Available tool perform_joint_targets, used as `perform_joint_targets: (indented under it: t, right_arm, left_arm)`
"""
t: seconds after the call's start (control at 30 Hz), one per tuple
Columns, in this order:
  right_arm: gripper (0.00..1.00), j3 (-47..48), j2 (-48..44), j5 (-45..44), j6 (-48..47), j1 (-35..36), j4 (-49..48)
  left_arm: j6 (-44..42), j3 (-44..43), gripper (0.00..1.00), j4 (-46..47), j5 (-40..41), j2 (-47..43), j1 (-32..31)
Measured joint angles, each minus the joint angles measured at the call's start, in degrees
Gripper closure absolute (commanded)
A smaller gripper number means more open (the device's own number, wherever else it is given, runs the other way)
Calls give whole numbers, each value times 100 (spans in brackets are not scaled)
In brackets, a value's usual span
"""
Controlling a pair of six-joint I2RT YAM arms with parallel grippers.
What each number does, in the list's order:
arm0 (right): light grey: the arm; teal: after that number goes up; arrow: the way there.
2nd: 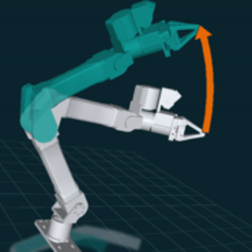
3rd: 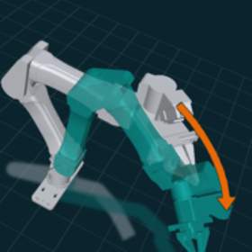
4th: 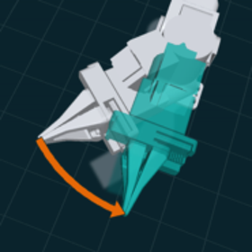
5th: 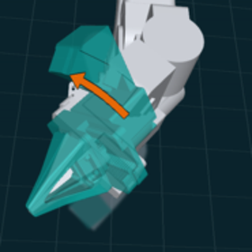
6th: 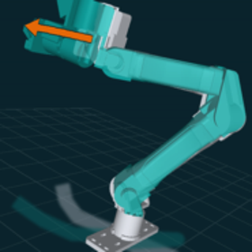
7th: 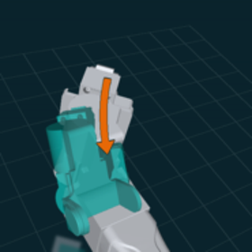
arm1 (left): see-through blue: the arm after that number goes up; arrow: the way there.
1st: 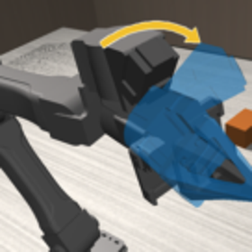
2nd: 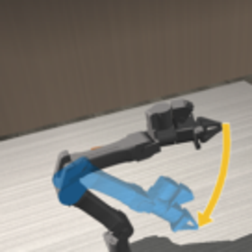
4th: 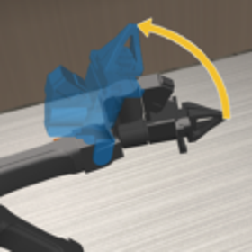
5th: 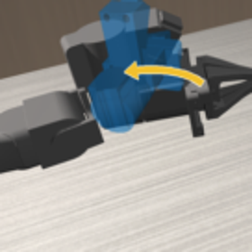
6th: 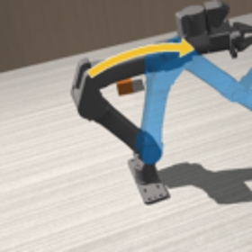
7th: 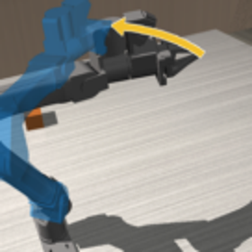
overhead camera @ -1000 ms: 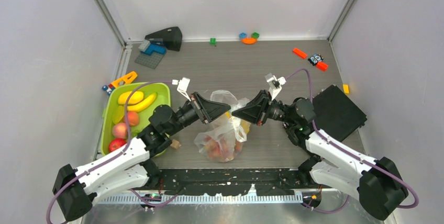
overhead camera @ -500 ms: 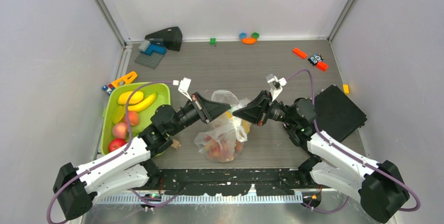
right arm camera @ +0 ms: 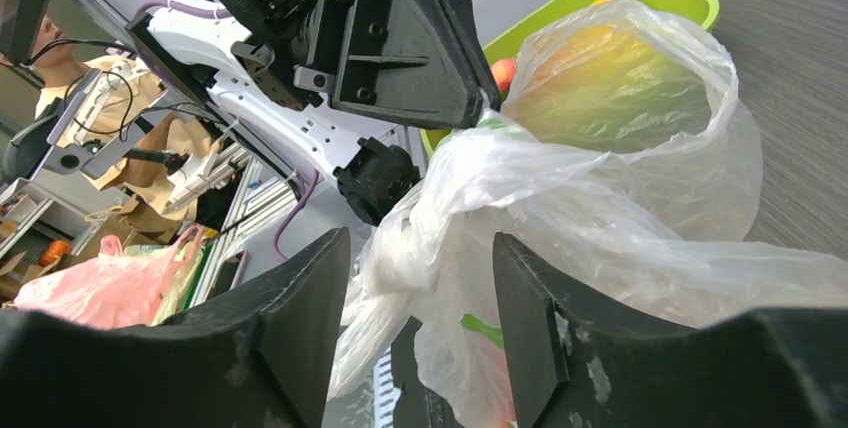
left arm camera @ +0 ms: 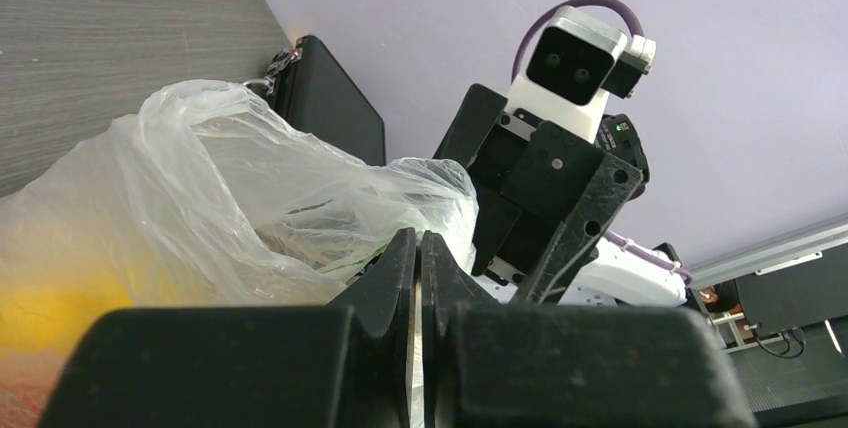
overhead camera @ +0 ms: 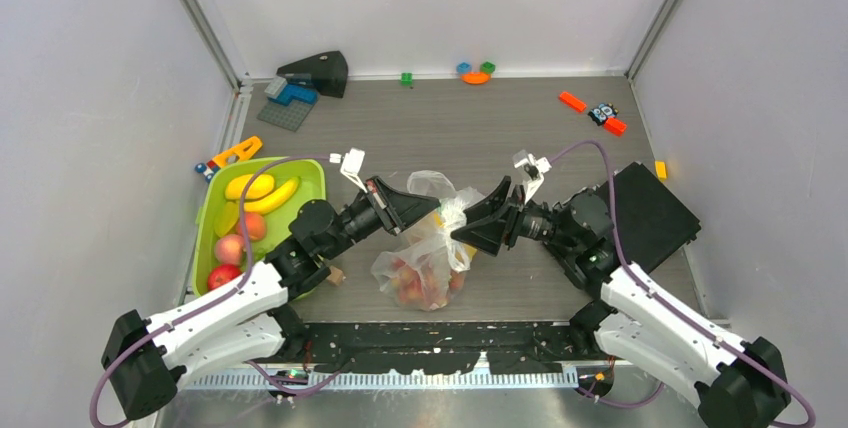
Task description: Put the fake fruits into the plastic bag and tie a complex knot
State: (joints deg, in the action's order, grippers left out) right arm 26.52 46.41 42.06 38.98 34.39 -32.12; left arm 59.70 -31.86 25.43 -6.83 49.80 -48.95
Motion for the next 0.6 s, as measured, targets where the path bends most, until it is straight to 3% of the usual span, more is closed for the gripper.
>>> perform_joint_targets:
  t: [0.1,0.23,0.43,0.6]
  right_arm:
    - [24,50,-247,-28,-103,0,472]
    - [22,157,-678,-140,-247,0,1270]
    - [27,455,-1139,-498,-315,70,2498]
    - [32,595,-1150,-743,-284,437,2949]
  left_arm:
    - [-9,2,100,2,20,0,0]
    - [-11,7,100,2,26,0,0]
    - [-13,11,100,-2,37,0,0]
    - [-17,11,100,-37,48,-4,0]
